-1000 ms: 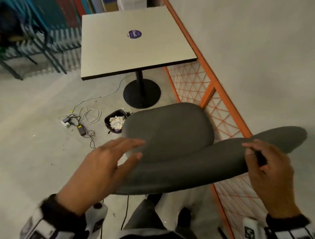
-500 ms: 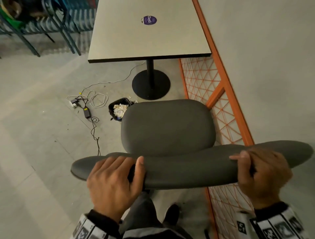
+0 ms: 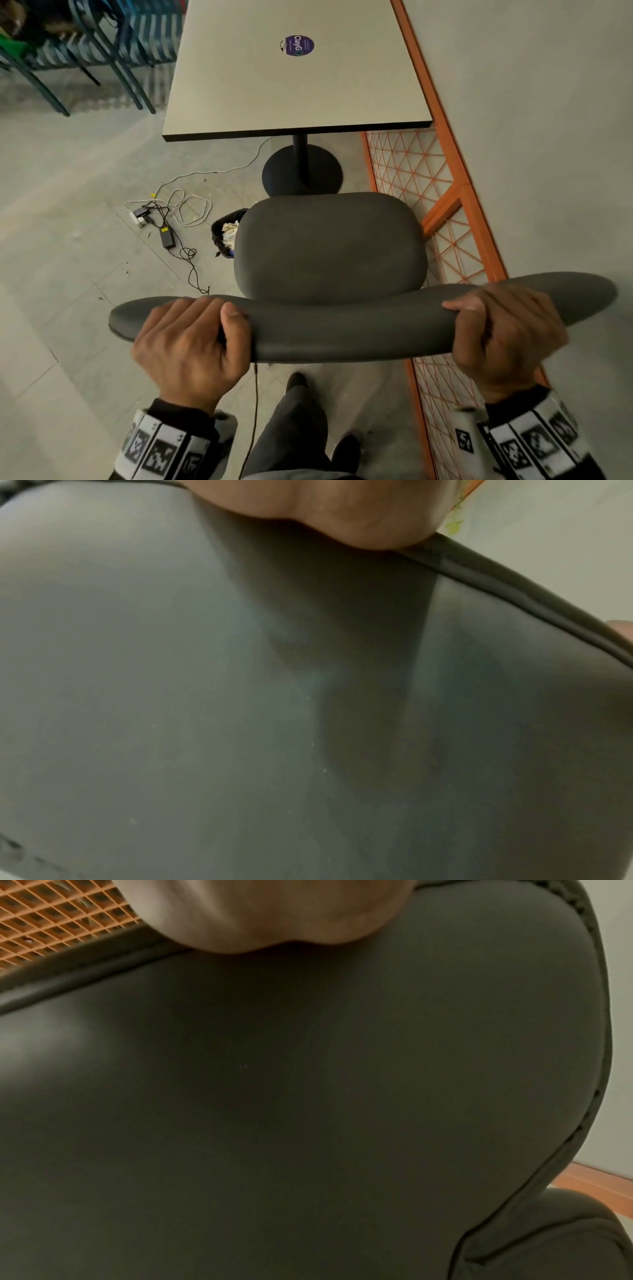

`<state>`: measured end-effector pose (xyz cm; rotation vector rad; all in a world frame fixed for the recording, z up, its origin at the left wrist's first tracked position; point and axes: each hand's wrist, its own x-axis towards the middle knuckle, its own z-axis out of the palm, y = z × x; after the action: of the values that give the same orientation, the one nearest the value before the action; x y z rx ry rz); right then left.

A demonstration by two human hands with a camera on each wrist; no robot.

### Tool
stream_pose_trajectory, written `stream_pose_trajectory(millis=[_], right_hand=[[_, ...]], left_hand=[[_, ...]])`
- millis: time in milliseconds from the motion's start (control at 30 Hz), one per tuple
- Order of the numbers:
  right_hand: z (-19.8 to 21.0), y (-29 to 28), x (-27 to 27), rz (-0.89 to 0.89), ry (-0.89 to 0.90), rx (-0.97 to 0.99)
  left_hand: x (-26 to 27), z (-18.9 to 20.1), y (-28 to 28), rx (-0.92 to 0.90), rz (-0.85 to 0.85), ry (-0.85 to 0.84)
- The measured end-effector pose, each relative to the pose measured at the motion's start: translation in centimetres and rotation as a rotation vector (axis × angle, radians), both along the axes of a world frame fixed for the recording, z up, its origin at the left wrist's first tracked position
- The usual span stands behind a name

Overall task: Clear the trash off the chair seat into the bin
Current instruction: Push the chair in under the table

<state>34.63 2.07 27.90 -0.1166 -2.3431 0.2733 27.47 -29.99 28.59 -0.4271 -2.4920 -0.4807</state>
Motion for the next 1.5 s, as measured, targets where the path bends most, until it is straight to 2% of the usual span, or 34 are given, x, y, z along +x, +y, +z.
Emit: stream_pose_trajectory(millis=[333, 600, 933, 1100, 1300, 1500], right_hand=[[-0.1, 2.1, -13.5, 0.01, 0.074, 0.002], [-0.7, 3.1, -24.3, -0.024, 0.065, -0.028], [-0.8, 6.0, -34.3, 0.002, 0.123, -0.034], [-0.9, 7.7, -40.7, -0.013, 0.071, -0.005], [-1.7, 7.0, -41.5, 0.004, 0.127, -0.04], [-0.8, 6.4, -40.5, -0.013, 0.056, -0.066]], left_hand=[[-12.9, -0.6, 2.3, 0.012, 0.002, 0.077], [-23.9, -0.8, 3.2, 0.015, -0.008, 0.118], [-33.9, -1.4, 5.6, 0.008, -0.007, 0.187], [-39.1, -0.9, 7.0, 0.002, 0.026, 0.211], [-40.4, -2.0, 6.4, 0.049, 0.0, 0.212], [-39.1, -1.1, 6.6, 0.041, 0.028, 0.129]])
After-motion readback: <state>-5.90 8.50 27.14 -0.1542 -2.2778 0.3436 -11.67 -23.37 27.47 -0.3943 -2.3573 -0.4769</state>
